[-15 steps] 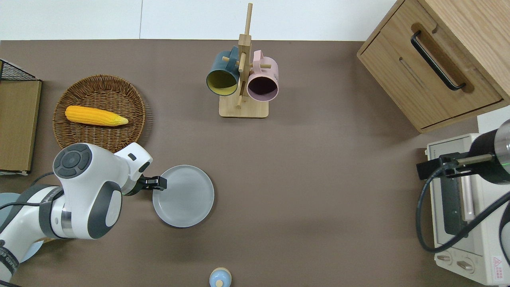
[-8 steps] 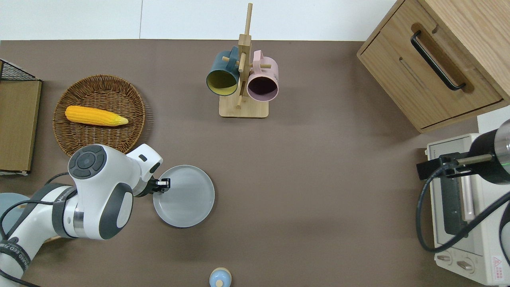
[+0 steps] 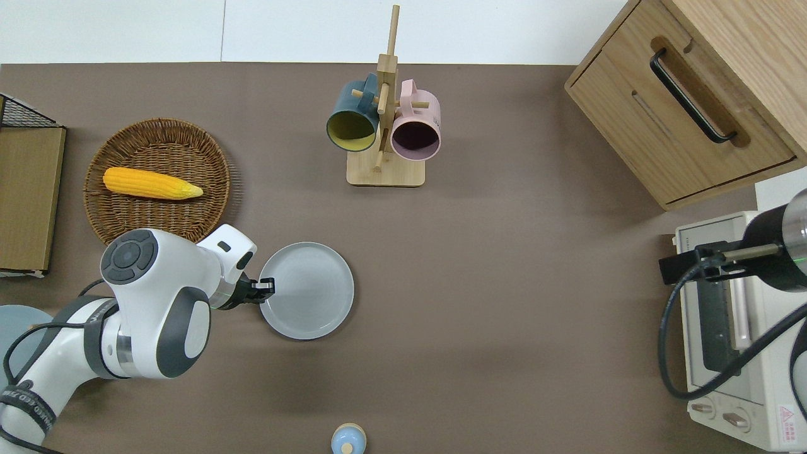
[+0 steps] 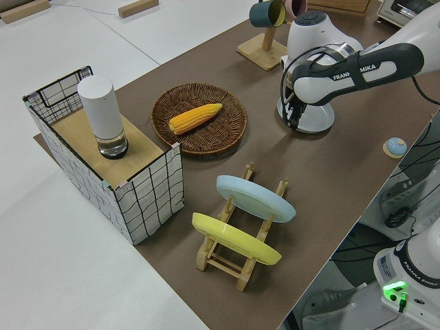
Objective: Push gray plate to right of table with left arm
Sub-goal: 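Push the gray plate with the left gripper toward the toaster oven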
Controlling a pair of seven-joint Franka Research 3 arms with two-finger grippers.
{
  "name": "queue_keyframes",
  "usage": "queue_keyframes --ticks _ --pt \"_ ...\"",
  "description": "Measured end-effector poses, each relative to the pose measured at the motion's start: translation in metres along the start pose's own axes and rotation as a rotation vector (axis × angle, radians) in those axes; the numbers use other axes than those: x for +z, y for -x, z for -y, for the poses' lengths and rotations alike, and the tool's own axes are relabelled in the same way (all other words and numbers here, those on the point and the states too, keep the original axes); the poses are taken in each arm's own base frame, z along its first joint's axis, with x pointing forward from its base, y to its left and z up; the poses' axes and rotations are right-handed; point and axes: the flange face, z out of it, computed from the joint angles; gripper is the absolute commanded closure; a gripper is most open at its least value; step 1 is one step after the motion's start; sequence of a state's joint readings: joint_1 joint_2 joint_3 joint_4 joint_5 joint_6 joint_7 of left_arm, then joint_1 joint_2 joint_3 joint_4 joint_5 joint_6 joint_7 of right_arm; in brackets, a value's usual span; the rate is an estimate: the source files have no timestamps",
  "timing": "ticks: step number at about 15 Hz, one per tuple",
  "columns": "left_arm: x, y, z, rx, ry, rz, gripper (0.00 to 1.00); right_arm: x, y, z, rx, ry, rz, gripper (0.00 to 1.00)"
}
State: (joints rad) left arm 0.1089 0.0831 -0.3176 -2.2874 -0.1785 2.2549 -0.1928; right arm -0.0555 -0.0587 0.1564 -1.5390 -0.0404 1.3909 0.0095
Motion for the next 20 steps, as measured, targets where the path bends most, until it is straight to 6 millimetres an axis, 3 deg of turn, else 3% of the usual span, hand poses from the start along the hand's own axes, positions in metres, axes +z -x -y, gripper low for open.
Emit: queue_keyframes --ticks 2,9,20 --pt "0.002 0.004 -0.017 -0.003 0.013 -0.009 1.0 0.0 0.0 0.0 0.0 0.0 0.0 0.005" --pt "0.023 0.036 -0.113 -0.011 0.065 -0.046 1.0 0.0 0.0 0.0 0.0 0.0 0.0 0.005" --pt "0.046 0.077 -0.226 -0.042 0.154 -0.078 1.0 0.0 0.0 0.0 0.0 0.0 0.0 0.005"
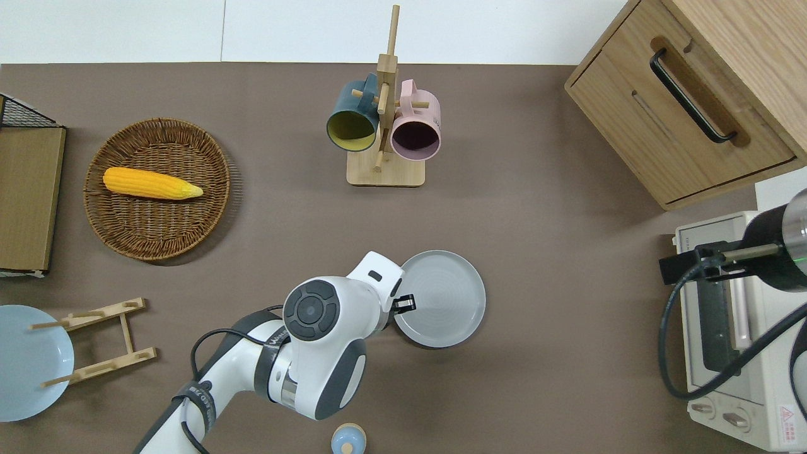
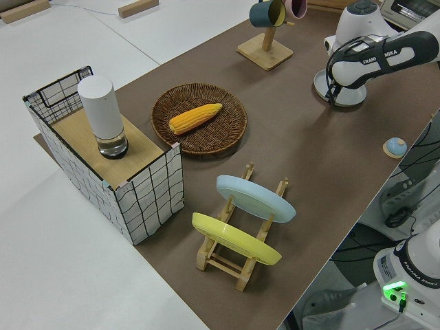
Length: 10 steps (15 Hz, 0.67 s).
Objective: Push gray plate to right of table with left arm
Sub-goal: 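Push the gray plate with the left gripper toward the toaster oven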
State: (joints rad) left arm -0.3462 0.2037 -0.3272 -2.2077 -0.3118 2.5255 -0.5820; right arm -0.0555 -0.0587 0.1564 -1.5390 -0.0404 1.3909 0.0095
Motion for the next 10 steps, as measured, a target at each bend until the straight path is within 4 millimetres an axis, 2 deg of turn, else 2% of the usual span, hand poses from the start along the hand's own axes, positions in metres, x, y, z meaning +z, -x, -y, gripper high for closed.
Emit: queue_keyframes --ticks 8,9,10 --pt "0.013 0.009 -0.038 0.034 0.034 0.018 0.98 0.0 0.0 0.0 0.0 0.0 0.0 0.005" --pt "0.014 0.009 -0.04 0.033 0.038 0.017 0.81 0.0 0.0 0.0 0.0 0.0 0.0 0.005" --pt "0.014 0.009 -0.041 0.03 0.04 0.016 0.5 0.0 0.0 0.0 0.0 0.0 0.0 0.005"
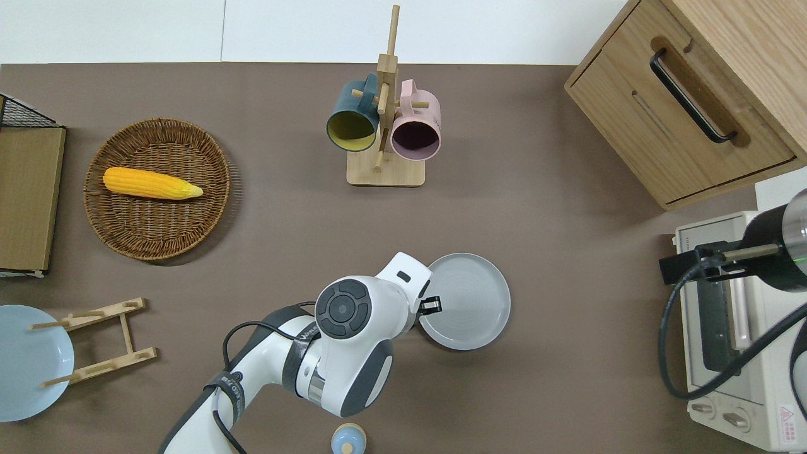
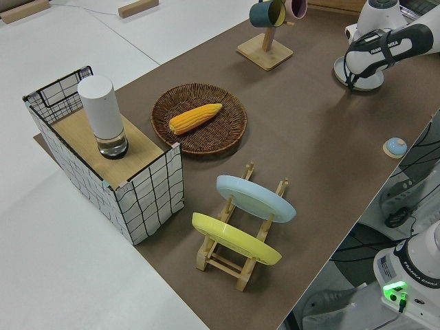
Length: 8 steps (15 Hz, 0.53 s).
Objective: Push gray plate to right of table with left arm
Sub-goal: 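Push the gray plate with the left gripper toward the toaster oven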
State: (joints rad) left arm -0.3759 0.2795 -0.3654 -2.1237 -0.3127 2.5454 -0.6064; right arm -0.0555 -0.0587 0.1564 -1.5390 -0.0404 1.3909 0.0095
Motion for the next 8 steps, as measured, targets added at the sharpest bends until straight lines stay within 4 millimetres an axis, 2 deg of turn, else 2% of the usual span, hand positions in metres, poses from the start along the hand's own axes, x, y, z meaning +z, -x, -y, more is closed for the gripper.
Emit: queue_keyframes --ticks 1,2,3,6,8 --pt "0.0 0.0 0.0 -0.003 0.001 -0.001 0.35 0.0 0.0 0.0 0.0 0.0 0.0 0.005" --pt "0.002 0.0 0.0 -0.005 0.001 0.0 0.12 0.0 0.0 0.0 0.0 0.0 0.0 0.005" --pt "0.005 0.001 -0.001 -0.006 0.0 0.003 0.01 0.0 0.0 0.0 0.0 0.0 0.0 0.005" --pt "0.008 0.004 -0.004 -0.016 0.002 0.004 0.0 0.0 0.0 0.0 0.0 0.0 0.0 0.005" --pt "-0.001 0.0 -0.007 -0.02 0.011 -0.01 0.0 0.0 0.0 0.0 0.0 0.0 0.0 0.005"
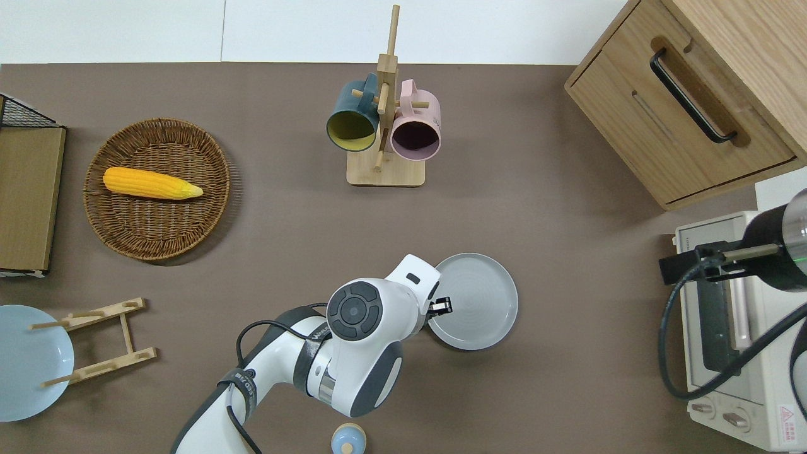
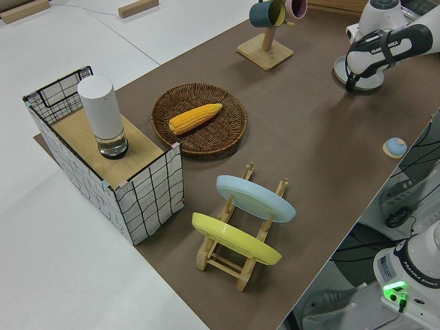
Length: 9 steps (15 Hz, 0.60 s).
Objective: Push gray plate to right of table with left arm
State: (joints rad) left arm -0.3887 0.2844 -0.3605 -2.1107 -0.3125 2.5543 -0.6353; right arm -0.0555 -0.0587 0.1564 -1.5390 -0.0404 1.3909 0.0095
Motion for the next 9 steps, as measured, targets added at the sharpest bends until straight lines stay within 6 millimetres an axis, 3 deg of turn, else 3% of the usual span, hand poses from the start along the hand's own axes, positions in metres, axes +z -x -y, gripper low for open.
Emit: queue_keyframes --ticks 3,5,8,9 --pt "-0.032 -0.01 0.007 0.017 -0.052 -0.003 0.0 0.0 0.0 0.0 0.0 0.0 0.0 0.005" --pt "-0.075 -0.025 0.025 0.022 -0.115 -0.024 0.0 0.0 0.0 0.0 0.0 0.0 0.0 0.005" --pt "-0.158 -0.046 0.067 0.08 -0.159 -0.052 0.0 0.0 0.0 0.0 0.0 0.0 0.0 0.005" --pt "-0.174 -0.051 0.079 0.098 -0.166 -0.052 0.0 0.0 0.0 0.0 0.0 0.0 0.0 0.005"
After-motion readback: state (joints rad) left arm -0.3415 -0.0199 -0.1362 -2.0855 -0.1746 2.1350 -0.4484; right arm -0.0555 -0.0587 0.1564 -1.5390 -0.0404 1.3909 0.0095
